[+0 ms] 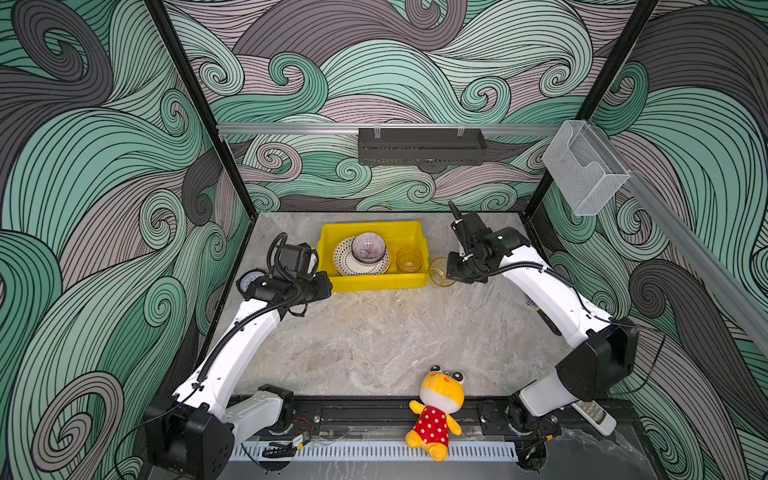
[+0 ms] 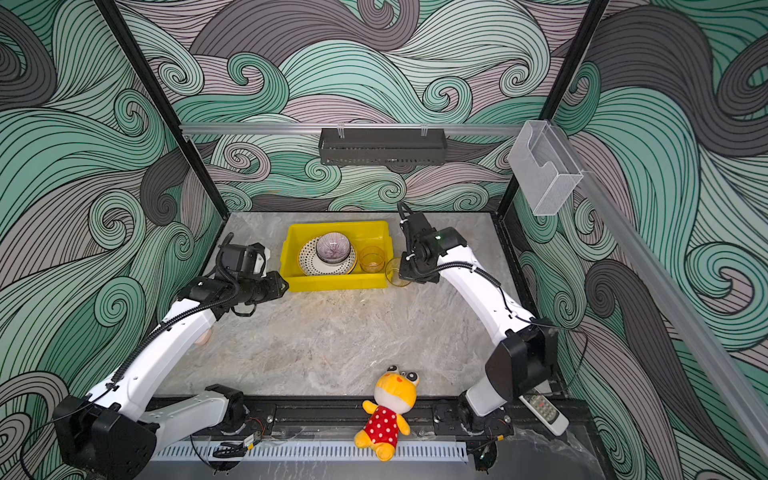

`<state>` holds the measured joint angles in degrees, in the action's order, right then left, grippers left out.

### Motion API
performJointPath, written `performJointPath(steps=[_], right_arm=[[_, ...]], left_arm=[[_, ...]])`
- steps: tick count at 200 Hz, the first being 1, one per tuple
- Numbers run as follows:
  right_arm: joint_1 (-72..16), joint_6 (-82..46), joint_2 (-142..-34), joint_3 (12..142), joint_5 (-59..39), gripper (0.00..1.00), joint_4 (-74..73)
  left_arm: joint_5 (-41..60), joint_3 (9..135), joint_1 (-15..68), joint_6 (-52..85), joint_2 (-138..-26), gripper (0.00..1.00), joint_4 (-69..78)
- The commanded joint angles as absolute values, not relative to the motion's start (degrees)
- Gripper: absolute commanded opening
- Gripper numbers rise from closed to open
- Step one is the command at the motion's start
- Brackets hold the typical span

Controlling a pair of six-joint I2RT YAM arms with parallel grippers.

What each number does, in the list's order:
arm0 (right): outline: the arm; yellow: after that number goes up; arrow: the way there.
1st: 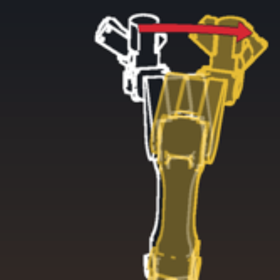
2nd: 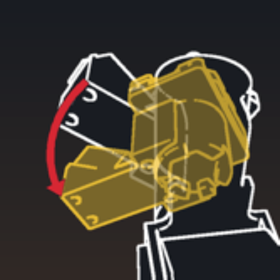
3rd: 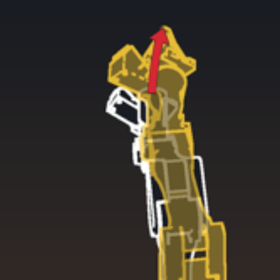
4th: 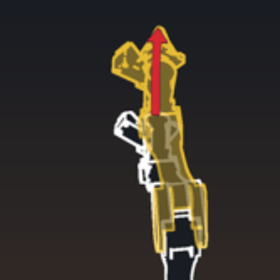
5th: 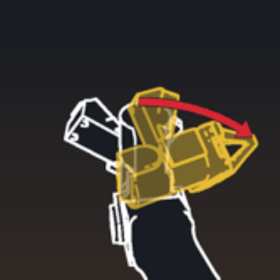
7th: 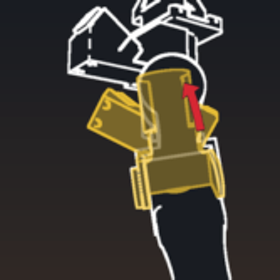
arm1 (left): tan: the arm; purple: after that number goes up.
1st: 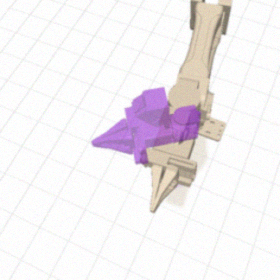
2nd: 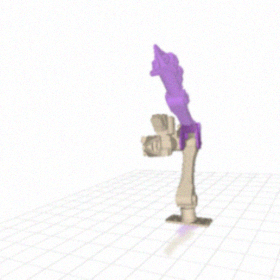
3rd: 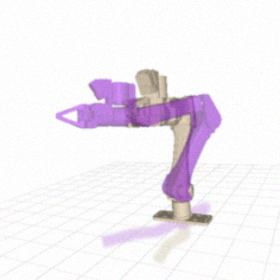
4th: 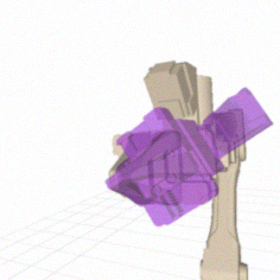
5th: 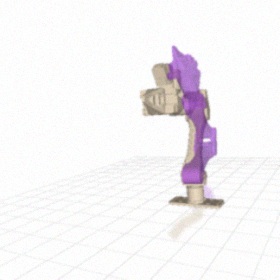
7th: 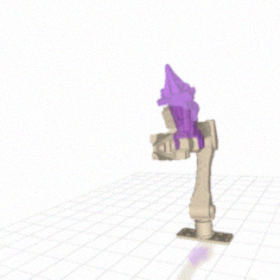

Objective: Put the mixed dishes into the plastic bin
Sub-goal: 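Lift the amber glass with the right gripper and carry it over the bin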

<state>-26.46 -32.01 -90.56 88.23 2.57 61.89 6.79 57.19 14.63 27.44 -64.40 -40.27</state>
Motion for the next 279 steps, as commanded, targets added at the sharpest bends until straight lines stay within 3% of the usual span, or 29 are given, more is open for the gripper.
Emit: performJointPath(steps=[1, 279], right_arm=[[-26.9, -30.6, -92.6, 91.8, 3.5, 0.0, 62.3], [-29.4, -26.3, -113.6, 120.1, 3.1, 0.0, 67.9]], left_arm=[[5.0, 59.0, 14.0, 26.5, -64.6, 0.32, -40.5], [1.2, 61.3, 13.7, 24.7, -69.1, 0.32, -40.8]])
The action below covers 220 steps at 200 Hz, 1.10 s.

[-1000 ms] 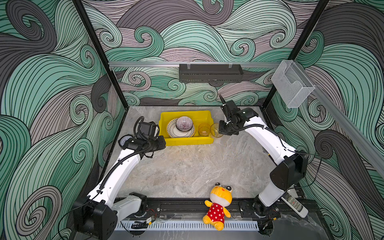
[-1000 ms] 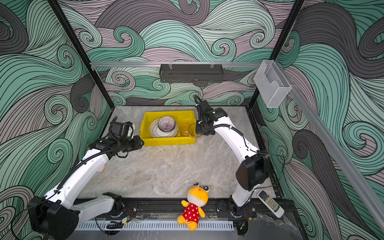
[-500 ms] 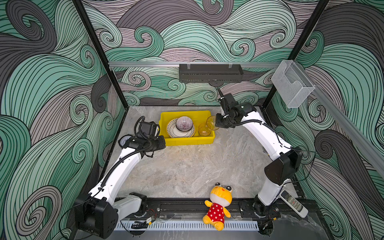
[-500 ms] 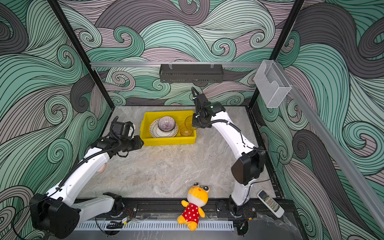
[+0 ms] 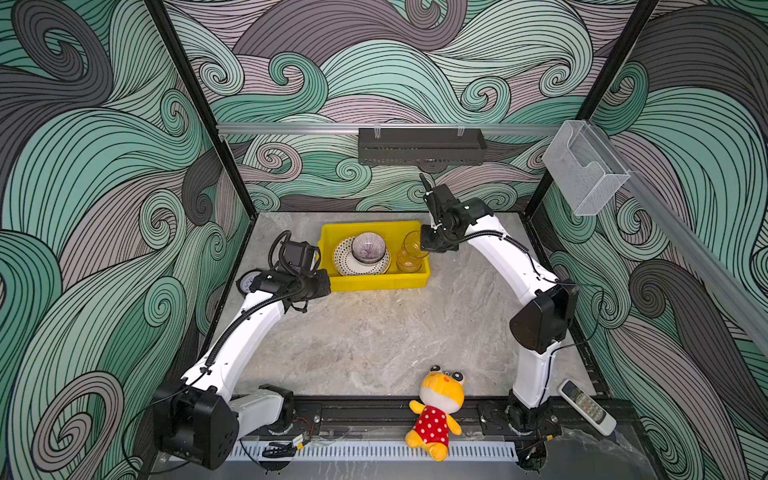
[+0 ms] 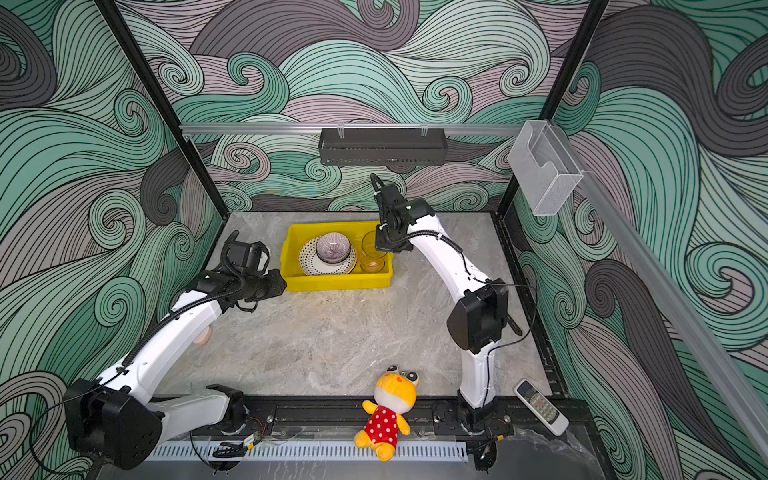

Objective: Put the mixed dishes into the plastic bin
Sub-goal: 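Lift the amber glass with the right gripper and carry it over the bin, then lower the amber glass into the bin beside the pink glass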

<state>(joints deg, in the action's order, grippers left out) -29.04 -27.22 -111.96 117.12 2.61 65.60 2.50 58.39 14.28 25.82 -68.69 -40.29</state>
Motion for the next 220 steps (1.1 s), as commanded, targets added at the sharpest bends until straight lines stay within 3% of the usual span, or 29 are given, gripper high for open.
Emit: performJointPath(steps=[1, 220], right_arm=[[-29.4, -26.3, -113.7, 120.1, 3.2, 0.0, 68.0], [-30.1, -23.5, -123.1, 128.0, 4.8, 0.0, 75.4]], left_arm=[[1.2, 61.3, 13.7, 24.6, -69.1, 0.32, -40.7], [1.5, 61.5, 13.1, 24.6, -71.5, 0.32, -41.3]])
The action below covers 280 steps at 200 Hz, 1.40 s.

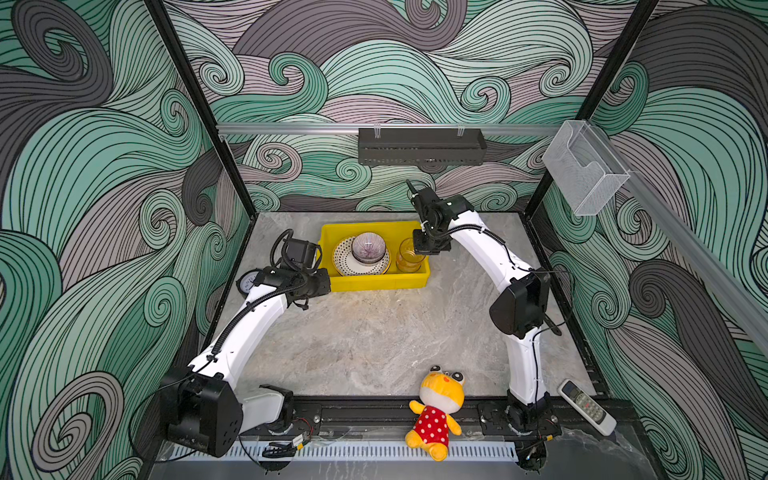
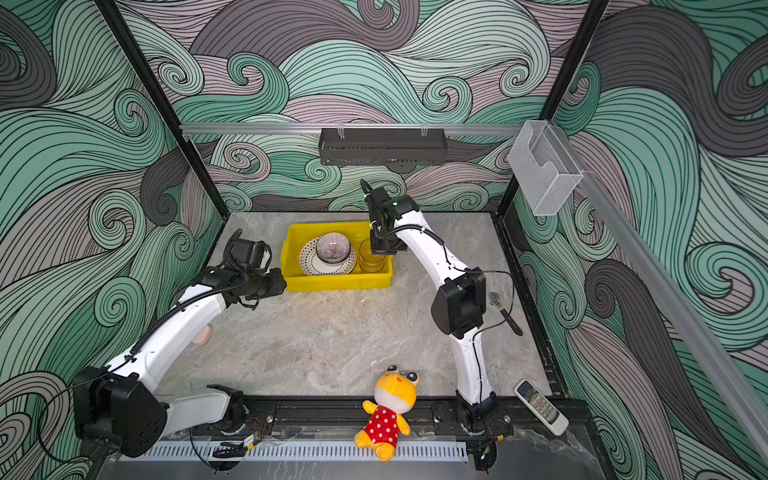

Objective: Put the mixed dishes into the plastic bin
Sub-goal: 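Lower the amber glass into the bin beside the pink glass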

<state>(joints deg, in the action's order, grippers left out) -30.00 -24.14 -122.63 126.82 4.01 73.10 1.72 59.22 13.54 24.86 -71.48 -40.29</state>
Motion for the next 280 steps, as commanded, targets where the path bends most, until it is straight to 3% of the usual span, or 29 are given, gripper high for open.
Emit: performJointPath(steps=[1, 119, 188, 217, 280], right_arm=[[-30.2, -23.5, -123.2, 128.0, 4.8, 0.0, 75.4], [-30.2, -23.6, -126.4, 130.5, 3.9, 0.0, 76.6], [-30.2, -23.6, -126.7, 130.8, 3.9, 0.08, 77.1], [-30.1, -23.6, -126.7, 131.0, 3.9, 0.17, 77.2], [-30.3, -23.2, -125.9, 132.2, 2.7, 0.2, 77.2]], left_arm=[[1.5, 61.6, 13.1, 24.6, -71.5, 0.32, -41.3], [1.6, 61.4, 12.8, 24.6, -72.2, 0.32, -41.8], [1.8, 61.3, 12.7, 24.6, -72.5, 0.32, -42.1], [1.8, 61.5, 12.7, 24.6, -72.4, 0.32, -42.0], [1.8, 61.5, 12.7, 24.7, -72.1, 0.32, -42.1]])
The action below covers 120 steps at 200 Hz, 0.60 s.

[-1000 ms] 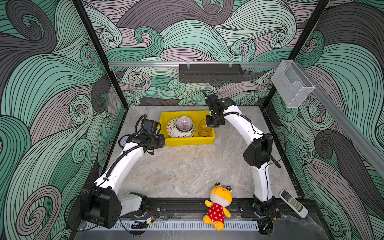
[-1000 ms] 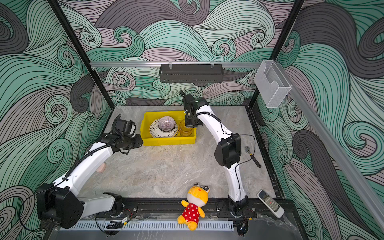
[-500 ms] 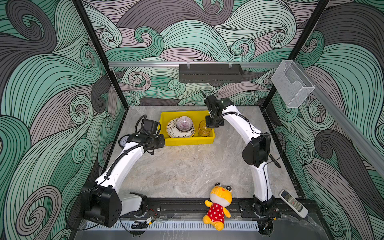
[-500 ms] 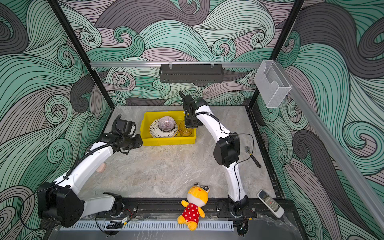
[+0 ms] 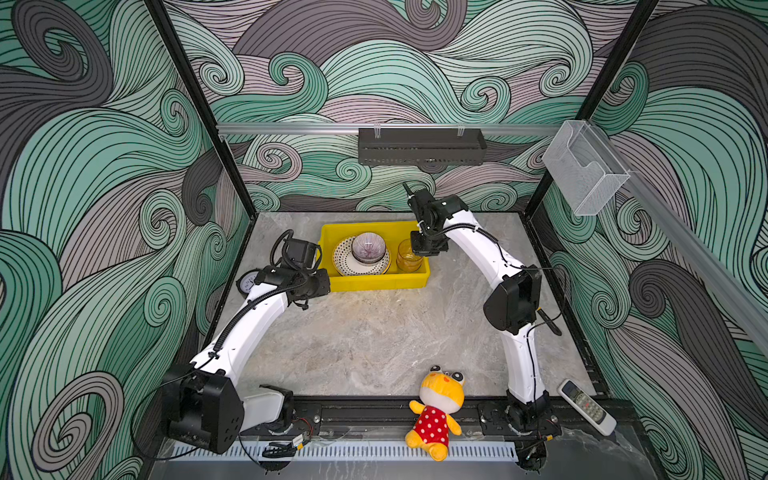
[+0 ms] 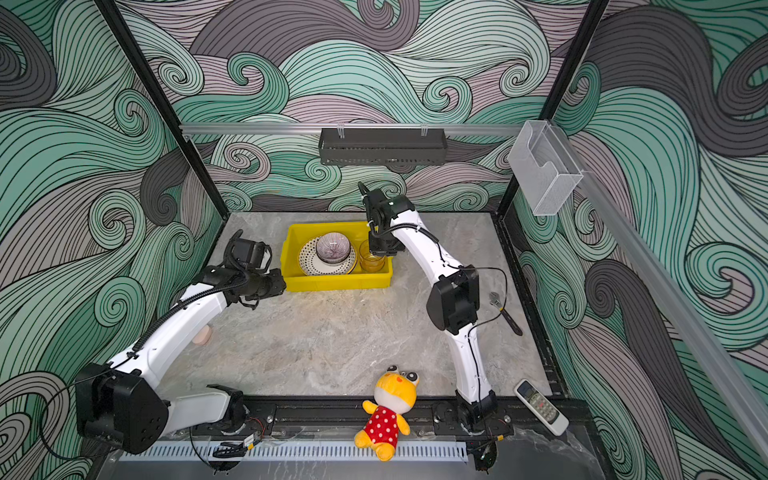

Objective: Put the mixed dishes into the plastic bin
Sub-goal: 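Lower the amber glass into the bin beside the pink glass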

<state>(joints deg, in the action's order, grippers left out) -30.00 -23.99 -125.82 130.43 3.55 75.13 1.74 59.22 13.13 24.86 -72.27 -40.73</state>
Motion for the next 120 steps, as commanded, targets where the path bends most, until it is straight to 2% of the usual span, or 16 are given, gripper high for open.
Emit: performJointPath(steps=[1, 71, 120], right_arm=[[-30.3, -23.2, -125.8, 132.2, 2.7, 0.2, 77.2], [-30.9, -22.2, -123.1, 131.8, 3.8, 0.27, 77.2], [-31.6, -22.0, -118.9, 129.6, 6.4, 0.27, 76.2]], left_arm=[[1.8, 61.5, 12.7, 24.6, -72.0, 0.32, -42.1], [2.0, 61.9, 12.7, 24.7, -71.4, 0.32, -42.0], [2.0, 61.8, 12.6, 24.6, -70.4, 0.32, -42.3]])
